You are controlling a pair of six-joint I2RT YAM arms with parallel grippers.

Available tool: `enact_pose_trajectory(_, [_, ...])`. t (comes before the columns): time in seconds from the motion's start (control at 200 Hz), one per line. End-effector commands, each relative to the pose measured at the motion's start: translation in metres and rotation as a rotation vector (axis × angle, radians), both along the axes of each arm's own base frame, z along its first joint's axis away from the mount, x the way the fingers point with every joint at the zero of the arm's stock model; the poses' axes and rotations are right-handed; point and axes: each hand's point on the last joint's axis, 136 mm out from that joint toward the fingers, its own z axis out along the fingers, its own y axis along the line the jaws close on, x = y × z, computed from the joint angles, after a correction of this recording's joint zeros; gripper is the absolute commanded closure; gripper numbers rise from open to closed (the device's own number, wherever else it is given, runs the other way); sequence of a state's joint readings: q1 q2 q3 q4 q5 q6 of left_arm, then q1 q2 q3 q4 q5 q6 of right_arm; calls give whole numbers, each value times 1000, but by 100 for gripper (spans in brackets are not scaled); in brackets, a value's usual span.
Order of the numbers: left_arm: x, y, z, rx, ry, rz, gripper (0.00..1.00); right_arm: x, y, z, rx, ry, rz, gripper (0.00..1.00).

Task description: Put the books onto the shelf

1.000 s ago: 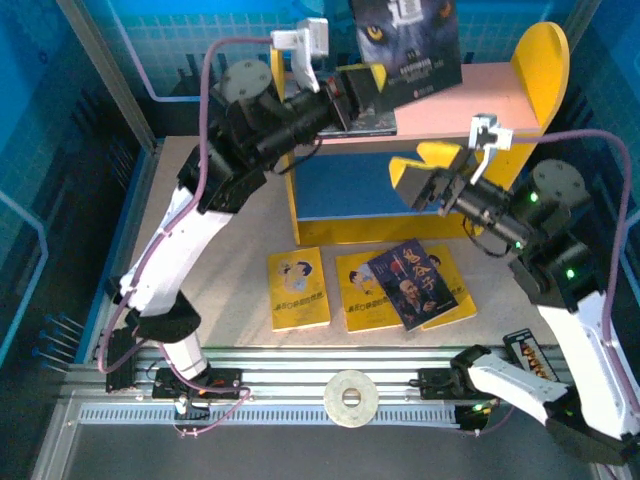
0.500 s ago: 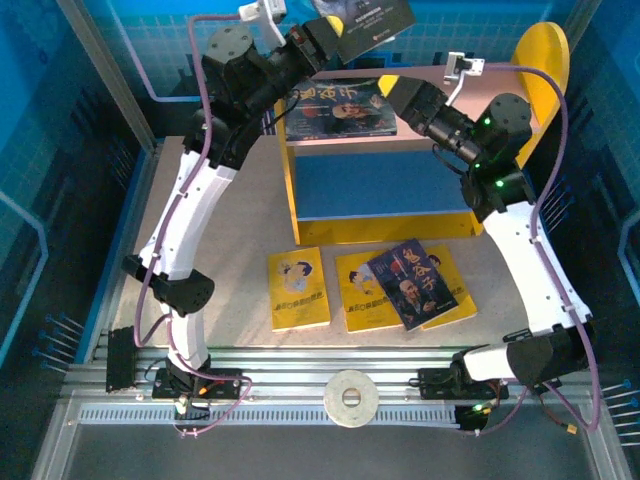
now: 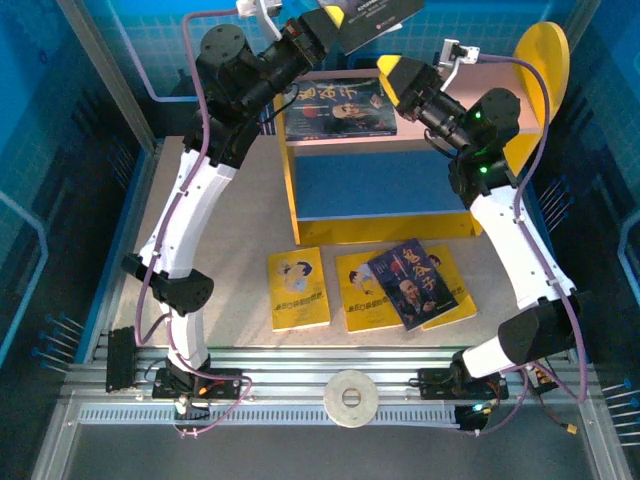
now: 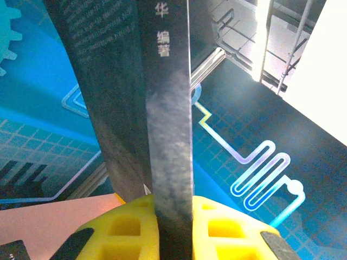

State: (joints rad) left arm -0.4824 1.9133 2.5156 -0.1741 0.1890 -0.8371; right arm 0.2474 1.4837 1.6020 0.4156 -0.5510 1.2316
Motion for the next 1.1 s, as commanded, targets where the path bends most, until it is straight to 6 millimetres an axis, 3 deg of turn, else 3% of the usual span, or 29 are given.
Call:
enact_pose_trajectory(0.0, [-26,4,35,-25,-141,-1,100,-10,-7,35,69,-97,4,0])
enact_pose_trajectory(0.525, [-55,-18,29,90,-178,41,100,0,-7,49,144,-116,6,0])
enact_pose_trajectory(0.906, [-76,-15,17,149,-192,147,100,-2,-23,48,201,-109,-46,0])
enact_pose_trajectory(0.996, [-79,-16,16,165,-202,172,100,-4,-26,46,212,-106,-60,3])
enact_pose_trajectory(1.096, [-81,-17,13,179,-203,207,100,-4,-27,44,215,-97,-65,17])
